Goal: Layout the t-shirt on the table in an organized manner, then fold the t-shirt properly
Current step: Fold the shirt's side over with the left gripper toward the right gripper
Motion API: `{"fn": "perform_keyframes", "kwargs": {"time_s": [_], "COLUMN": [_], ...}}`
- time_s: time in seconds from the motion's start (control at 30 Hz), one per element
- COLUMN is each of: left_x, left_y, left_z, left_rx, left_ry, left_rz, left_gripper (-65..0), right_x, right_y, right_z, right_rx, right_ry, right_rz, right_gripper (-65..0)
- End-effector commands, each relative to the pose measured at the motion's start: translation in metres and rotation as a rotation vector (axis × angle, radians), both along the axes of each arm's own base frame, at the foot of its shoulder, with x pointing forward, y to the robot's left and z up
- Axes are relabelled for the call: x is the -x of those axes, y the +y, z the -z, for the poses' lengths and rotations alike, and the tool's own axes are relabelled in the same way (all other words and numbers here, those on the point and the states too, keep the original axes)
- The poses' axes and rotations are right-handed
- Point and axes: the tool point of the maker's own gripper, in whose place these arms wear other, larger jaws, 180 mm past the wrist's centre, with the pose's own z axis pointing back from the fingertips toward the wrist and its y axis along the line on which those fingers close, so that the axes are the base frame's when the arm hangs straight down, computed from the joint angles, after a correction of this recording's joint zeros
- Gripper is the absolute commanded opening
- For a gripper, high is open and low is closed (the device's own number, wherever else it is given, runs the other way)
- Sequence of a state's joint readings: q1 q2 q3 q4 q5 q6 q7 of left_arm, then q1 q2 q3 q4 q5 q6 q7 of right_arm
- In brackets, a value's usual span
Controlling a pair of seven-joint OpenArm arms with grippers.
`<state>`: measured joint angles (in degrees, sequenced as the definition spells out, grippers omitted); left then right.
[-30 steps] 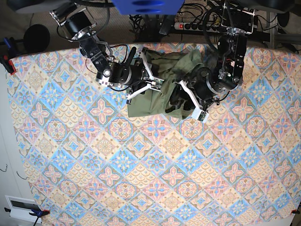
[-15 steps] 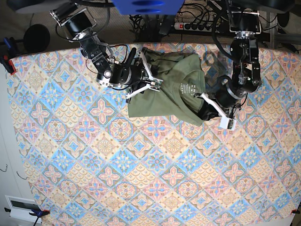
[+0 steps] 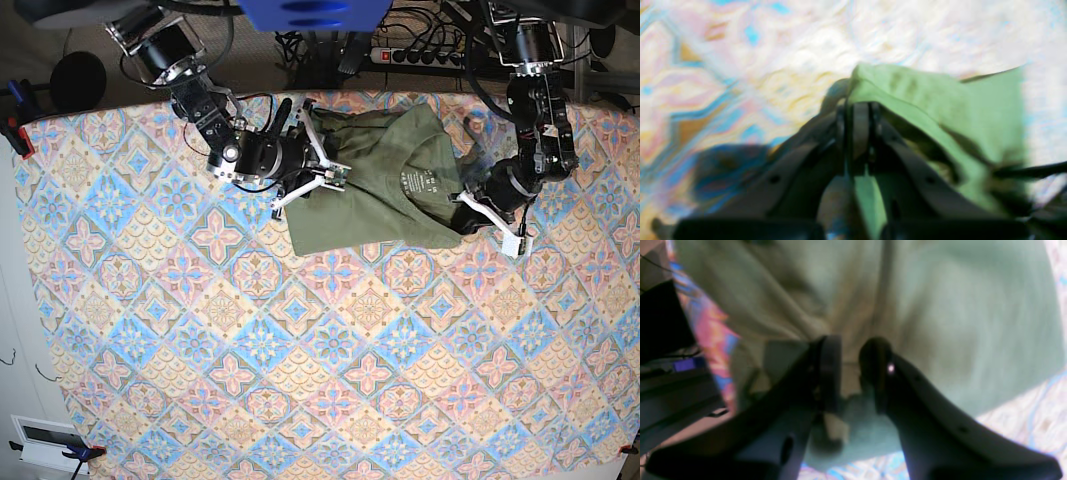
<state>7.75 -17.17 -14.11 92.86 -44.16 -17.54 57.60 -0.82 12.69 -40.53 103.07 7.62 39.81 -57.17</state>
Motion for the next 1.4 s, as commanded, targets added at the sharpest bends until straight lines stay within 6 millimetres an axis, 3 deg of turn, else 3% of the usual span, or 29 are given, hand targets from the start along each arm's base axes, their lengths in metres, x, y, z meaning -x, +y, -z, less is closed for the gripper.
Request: {"fn": "perform_keyframes", "kwargs": {"time_s": [0.0,0.07,0.2,0.33,0.53,0.67,0.83,0.93,1.03,1.2,1.37], "left_x": [-0.009,-0.010,-0.004,0.012,0.057,0.075,0.091,0.098,0.109,0.143,0.152], "left_y": [0.003,0.000,-0.005,-0.019,-0.045,-0.055,-0.087,-0.106,-0.116,-0.112,-0.098], "left_z": [-0.017,-0.019,-0.028,-0.050,-0.072,-0.078,-0.067,-0.055,-0.029,0.020,0.040], "left_rx": [0.014,0.039,0.076,0.110,0.120,0.118,0.166,0.141,0.046,-0.056,-0.121], "left_ry": [-0.056,-0.062,-0.076,-0.099,-0.117,-0.114,-0.068,-0.054,-0.001,0.143,0.200], "left_rz": [-0.002,-0.002,0.013,0.080,0.176,0.207,0.289,0.329,0.381,0.425,0.423], "left_gripper": [-63.2,-57.3,-39.5,-29.9,-29.0,-29.6,-40.7,-41.5,-41.9,-42.0,-42.0], "right_x": [0.003,0.006,0.006,0.004,0.003,-0.026,-0.066,-0.083,-0.112,-0.132,-0.148], "right_y": [0.017,0.019,0.019,0.019,0.005,-0.008,-0.039,-0.057,-0.058,-0.059,-0.041], "right_z": [-0.016,-0.017,-0.017,-0.020,-0.013,-0.034,-0.051,-0.051,-0.062,-0.059,-0.053], "right_rx": [-0.062,-0.064,-0.063,-0.065,-0.006,-0.001,-0.035,-0.029,-0.032,-0.023,-0.047], "right_ry": [-0.025,-0.024,-0.026,-0.036,-0.034,-0.122,-0.177,-0.182,-0.216,-0.202,-0.158], "right_rz": [-0.041,-0.054,-0.051,-0.054,-0.049,-0.021,0.132,0.204,0.226,0.249,0.265], "right_gripper": [-49.7,-49.7,-49.7,-49.7,-49.7,-49.7,-49.7,-49.7,-50.2,-58.4,-59.4]}}
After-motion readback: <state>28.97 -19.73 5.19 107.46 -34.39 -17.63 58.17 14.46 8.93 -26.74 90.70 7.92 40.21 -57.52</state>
